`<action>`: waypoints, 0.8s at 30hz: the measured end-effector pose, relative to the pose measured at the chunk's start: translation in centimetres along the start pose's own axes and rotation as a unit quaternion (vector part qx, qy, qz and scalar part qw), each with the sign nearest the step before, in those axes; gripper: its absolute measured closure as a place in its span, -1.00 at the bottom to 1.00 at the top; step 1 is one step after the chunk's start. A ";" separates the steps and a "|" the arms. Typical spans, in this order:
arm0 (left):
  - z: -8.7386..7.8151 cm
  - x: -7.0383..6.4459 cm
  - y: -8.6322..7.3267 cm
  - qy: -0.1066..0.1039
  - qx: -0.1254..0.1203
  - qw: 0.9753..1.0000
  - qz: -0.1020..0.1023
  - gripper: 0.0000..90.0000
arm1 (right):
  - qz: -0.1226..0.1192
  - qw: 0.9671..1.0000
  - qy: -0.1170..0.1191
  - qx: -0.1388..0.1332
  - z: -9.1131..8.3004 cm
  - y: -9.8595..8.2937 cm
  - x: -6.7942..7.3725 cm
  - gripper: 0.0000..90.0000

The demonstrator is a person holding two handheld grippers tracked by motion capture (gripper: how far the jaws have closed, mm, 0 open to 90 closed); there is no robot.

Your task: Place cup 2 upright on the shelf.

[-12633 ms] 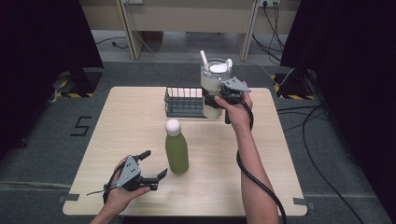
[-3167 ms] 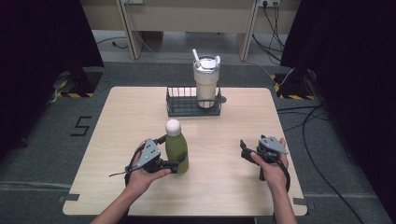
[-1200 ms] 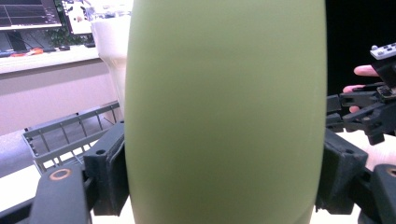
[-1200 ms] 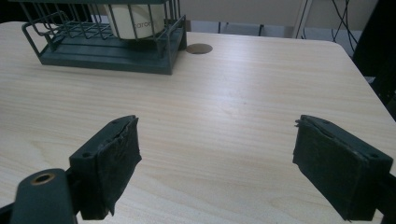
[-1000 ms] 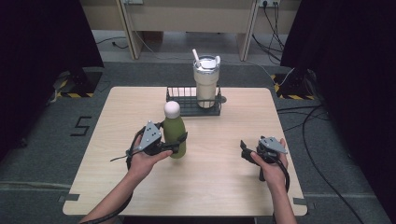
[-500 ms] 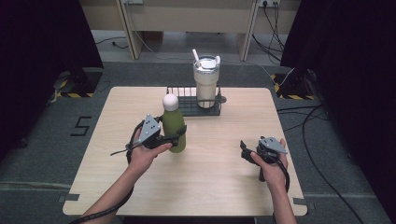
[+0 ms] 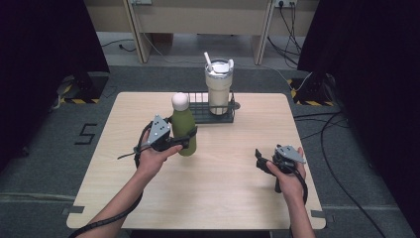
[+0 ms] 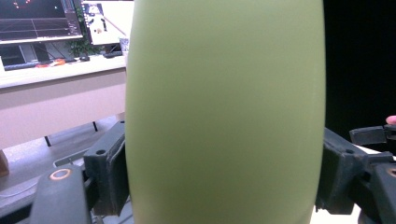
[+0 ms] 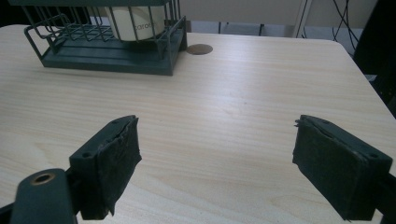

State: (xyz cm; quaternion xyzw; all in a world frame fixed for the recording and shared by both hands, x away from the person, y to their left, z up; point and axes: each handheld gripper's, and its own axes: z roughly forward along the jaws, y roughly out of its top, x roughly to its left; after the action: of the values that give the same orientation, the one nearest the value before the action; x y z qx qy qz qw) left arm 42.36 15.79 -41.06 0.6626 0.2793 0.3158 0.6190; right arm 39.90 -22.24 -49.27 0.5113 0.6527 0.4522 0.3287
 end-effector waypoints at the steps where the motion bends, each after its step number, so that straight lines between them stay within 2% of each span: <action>1: 0.1 0.1 0.1 0.002 0.000 1.000 0.001 -0.53 | 0.002 1.000 0.000 0.001 0.0 0.0 0.0 -0.67; 11: 0.9 0.9 1.0 0.009 -0.007 1.000 0.002 -0.53 | -0.001 1.000 -0.001 0.001 0.0 -0.1 0.0 -0.67; 16: 1.2 1.2 1.1 0.014 -0.006 1.000 0.007 -0.53 | -0.002 1.000 0.001 0.000 0.1 0.0 0.0 -0.67; 17: 1.3 1.3 1.2 0.016 -0.007 1.000 0.014 -0.53 | -0.002 1.000 0.001 0.000 0.1 0.0 0.0 -0.67; 18: 1.3 1.3 1.1 0.016 -0.005 1.000 0.008 -0.53 | -0.002 1.000 0.000 0.001 0.1 0.0 0.1 -0.67; 24: 1.7 1.8 1.3 0.021 -0.001 1.000 0.009 -0.53 | -0.002 1.000 0.001 0.003 0.1 -0.1 0.1 -0.67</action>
State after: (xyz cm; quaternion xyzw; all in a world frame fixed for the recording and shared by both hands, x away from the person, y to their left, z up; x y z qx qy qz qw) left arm 44.80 15.93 -39.74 0.6576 0.2856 0.3355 0.6111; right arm 39.90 -22.14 -49.39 0.5104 0.6553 0.4502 0.3277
